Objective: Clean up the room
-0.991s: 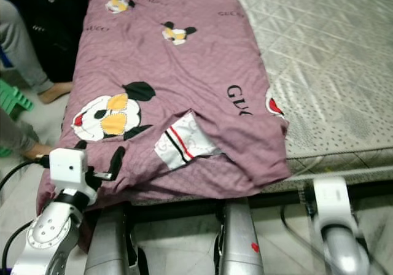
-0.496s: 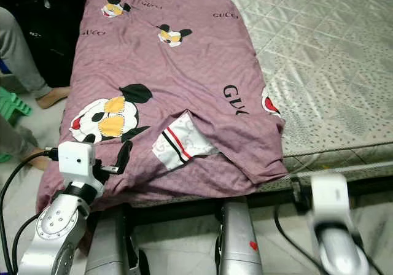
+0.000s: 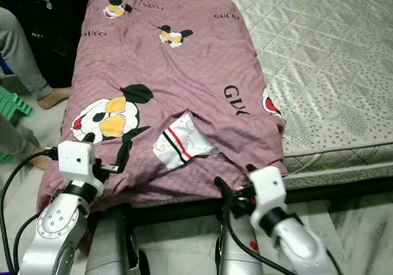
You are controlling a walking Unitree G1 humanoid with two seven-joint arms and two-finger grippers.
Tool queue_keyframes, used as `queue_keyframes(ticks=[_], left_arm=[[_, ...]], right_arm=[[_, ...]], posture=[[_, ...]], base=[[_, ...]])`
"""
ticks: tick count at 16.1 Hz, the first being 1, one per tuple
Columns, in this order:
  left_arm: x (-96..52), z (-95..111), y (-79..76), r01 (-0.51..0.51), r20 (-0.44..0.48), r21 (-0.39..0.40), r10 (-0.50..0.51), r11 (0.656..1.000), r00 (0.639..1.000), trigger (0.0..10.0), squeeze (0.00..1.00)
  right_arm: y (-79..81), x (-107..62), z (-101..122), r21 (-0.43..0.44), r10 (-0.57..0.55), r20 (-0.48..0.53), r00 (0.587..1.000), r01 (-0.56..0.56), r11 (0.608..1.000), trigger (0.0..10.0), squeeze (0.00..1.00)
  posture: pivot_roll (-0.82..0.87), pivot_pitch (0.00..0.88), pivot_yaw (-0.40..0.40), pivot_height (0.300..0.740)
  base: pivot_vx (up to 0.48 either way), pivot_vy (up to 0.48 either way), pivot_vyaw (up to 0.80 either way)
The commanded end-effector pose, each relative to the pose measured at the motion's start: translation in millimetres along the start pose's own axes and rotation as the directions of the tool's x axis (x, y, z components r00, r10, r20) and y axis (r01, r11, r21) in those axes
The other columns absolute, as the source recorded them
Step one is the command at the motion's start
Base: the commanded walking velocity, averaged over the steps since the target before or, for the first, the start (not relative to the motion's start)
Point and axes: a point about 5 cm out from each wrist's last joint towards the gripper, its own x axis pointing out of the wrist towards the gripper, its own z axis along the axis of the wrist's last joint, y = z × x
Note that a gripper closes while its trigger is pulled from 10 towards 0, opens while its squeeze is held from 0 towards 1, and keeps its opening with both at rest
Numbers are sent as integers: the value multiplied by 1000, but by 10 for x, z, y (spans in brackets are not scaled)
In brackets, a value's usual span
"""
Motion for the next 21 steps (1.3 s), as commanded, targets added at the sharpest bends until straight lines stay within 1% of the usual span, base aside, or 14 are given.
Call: queue_keyframes(ticks=[1,2,3,4,5,7,8,9,10,11,15,16,17,21], left_arm=[[-22,-38,17,4,-13,5,-4,1000,1000,10000,0],[-13,-34,15,6,-11,6,-6,1000,1000,10000,0],[0,-20,7,10,-7,7,-9,1000,1000,10000,0],[-2,-16,4,11,-6,8,-11,1000,1000,10000,0],[-6,-13,7,9,-5,9,-9,1000,1000,10000,0],[-12,-13,14,5,-5,10,-5,1000,1000,10000,0],[-13,-11,14,4,-5,11,-3,1000,1000,10000,0],[-14,-10,17,2,-6,11,-2,1000,1000,10000,0],[-13,-12,17,1,-6,12,-1,1000,1000,10000,0],[-9,-9,18,0,-5,12,0,1000,1000,10000,0],[45,12,-7,-1,5,8,1,1000,1000,10000,0],[52,21,-6,-3,9,7,3,1000,1000,10000,0],[56,30,1,-8,13,7,8,1000,1000,10000,0],[38,26,22,-23,14,7,23,1000,1000,10000,0]], right_arm=[[15,47,-21,-26,-44,-1,999,44,999,10000,502],[27,125,0,-29,-78,15,997,79,996,10000,996],[59,236,27,-79,-100,38,994,103,992,10000,753],[84,264,27,-91,-88,44,995,92,992,10000,702],[93,328,16,-158,-110,61,992,118,980,10000,659],[103,443,1,-149,-149,62,987,157,976,10000,502],[127,509,1,-172,-144,63,988,153,973,10000,396],[152,572,-40,-207,-130,36,991,135,969,10000,129],[156,592,-63,-228,-126,22,992,128,965,10000,51],[134,629,-100,-243,-139,-1,990,135,961,10000,0],[-98,928,-93,-359,-248,-7,969,229,905,10000,0],[-165,975,-58,-378,-270,8,963,253,891,745,0],[-222,1003,-30,-378,-291,17,957,275,884,0,0],[-374,973,-26,-396,-319,50,946,312,864,0,0]], posture=[[25,179,75,528],[31,182,75,528],[31,183,75,528],[38,186,74,528],[41,187,74,528],[53,195,72,528],[53,195,72,528],[57,198,71,528],[58,198,70,528],[59,201,70,528],[64,200,68,528],[71,198,65,528],[71,198,65,528],[71,197,56,528]], base=[[0,0,0],[0,0,0],[0,0,0],[0,0,0],[0,0,0],[0,0,0],[0,0,0],[0,0,0],[0,0,0],[0,0,0],[0,0,0],[0,0,0],[0,0,0],[0,0,0]])
